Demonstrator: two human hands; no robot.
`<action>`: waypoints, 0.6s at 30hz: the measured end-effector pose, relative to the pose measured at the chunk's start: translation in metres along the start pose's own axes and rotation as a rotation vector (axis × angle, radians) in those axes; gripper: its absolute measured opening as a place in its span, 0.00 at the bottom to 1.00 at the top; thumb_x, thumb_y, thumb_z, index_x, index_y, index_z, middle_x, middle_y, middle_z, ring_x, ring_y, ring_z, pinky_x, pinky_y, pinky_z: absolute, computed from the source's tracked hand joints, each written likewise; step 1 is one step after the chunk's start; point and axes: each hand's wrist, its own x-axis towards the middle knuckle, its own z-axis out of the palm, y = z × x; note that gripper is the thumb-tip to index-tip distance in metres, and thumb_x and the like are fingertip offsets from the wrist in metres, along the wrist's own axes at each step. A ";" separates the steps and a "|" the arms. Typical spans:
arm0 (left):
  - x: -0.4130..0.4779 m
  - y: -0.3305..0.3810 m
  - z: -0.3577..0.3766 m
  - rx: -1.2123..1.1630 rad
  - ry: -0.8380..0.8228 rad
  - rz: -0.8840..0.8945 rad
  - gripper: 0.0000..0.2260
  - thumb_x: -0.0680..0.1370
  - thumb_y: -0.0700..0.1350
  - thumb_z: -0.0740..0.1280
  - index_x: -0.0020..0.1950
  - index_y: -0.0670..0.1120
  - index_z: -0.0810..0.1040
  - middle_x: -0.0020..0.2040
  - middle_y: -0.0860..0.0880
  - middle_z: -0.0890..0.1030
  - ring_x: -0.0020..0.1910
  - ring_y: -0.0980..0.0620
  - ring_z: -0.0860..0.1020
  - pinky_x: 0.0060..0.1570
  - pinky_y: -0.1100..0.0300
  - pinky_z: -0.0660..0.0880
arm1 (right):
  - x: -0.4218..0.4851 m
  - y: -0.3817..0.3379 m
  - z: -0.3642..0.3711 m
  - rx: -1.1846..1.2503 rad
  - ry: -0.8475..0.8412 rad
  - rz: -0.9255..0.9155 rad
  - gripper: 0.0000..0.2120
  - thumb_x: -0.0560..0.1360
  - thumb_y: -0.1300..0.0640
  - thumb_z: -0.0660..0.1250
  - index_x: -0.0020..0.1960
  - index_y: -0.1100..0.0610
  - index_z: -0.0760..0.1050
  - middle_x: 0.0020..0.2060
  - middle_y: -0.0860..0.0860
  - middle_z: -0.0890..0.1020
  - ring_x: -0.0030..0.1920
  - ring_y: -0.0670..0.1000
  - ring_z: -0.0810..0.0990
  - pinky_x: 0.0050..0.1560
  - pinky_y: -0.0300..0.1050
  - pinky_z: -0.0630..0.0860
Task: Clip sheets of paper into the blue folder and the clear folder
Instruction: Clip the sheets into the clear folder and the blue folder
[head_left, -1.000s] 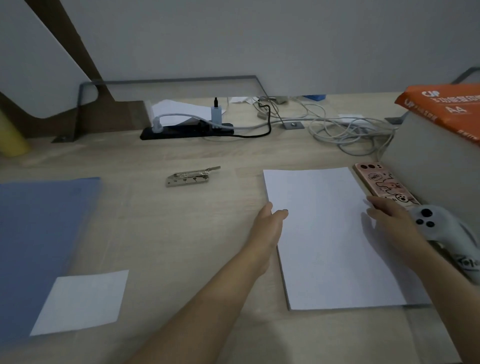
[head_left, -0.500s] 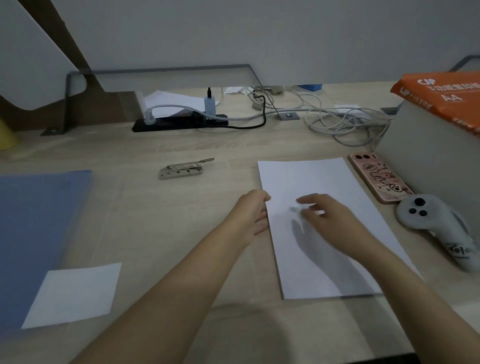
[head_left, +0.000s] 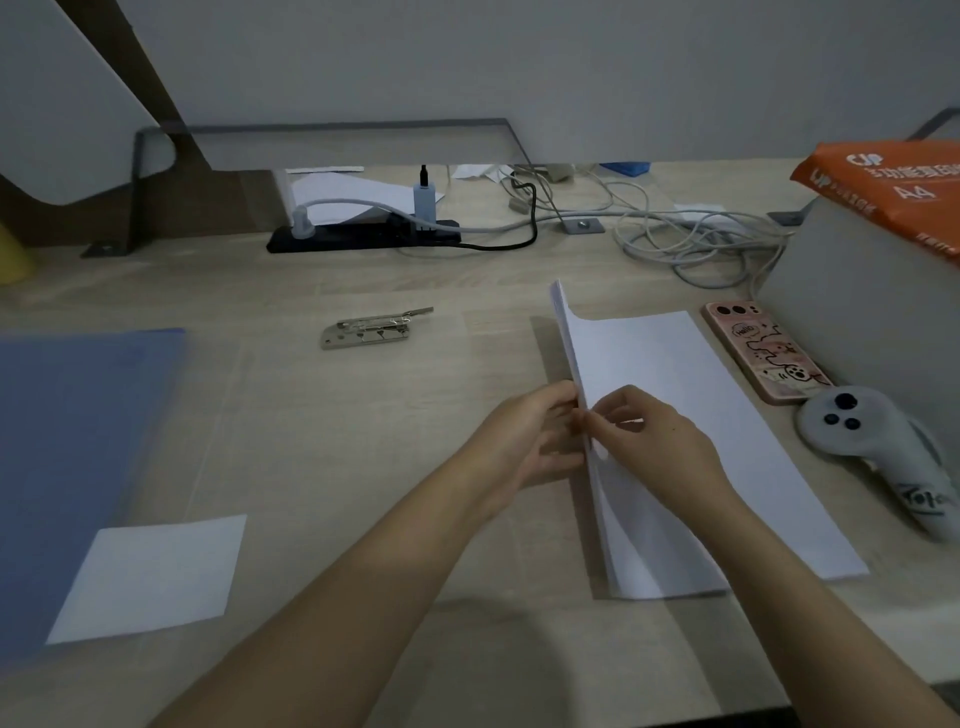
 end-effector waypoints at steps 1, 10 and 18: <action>-0.001 -0.001 0.002 -0.010 -0.015 0.003 0.10 0.79 0.45 0.60 0.41 0.49 0.78 0.43 0.53 0.82 0.44 0.55 0.79 0.51 0.57 0.76 | 0.000 0.002 -0.002 0.063 -0.022 0.014 0.14 0.73 0.40 0.61 0.49 0.49 0.75 0.50 0.46 0.80 0.48 0.48 0.78 0.43 0.43 0.71; 0.001 -0.005 0.010 0.016 -0.030 0.090 0.16 0.79 0.46 0.60 0.64 0.42 0.74 0.60 0.47 0.79 0.63 0.52 0.76 0.62 0.53 0.75 | -0.001 0.010 -0.006 0.384 -0.073 0.066 0.24 0.61 0.34 0.60 0.42 0.52 0.78 0.43 0.53 0.83 0.50 0.57 0.80 0.59 0.62 0.73; 0.007 -0.008 0.007 0.046 -0.015 0.087 0.19 0.79 0.47 0.61 0.68 0.42 0.72 0.66 0.46 0.76 0.66 0.51 0.74 0.61 0.52 0.75 | 0.001 0.016 -0.003 0.378 -0.060 0.024 0.18 0.68 0.38 0.61 0.41 0.52 0.77 0.42 0.55 0.82 0.48 0.58 0.80 0.58 0.64 0.73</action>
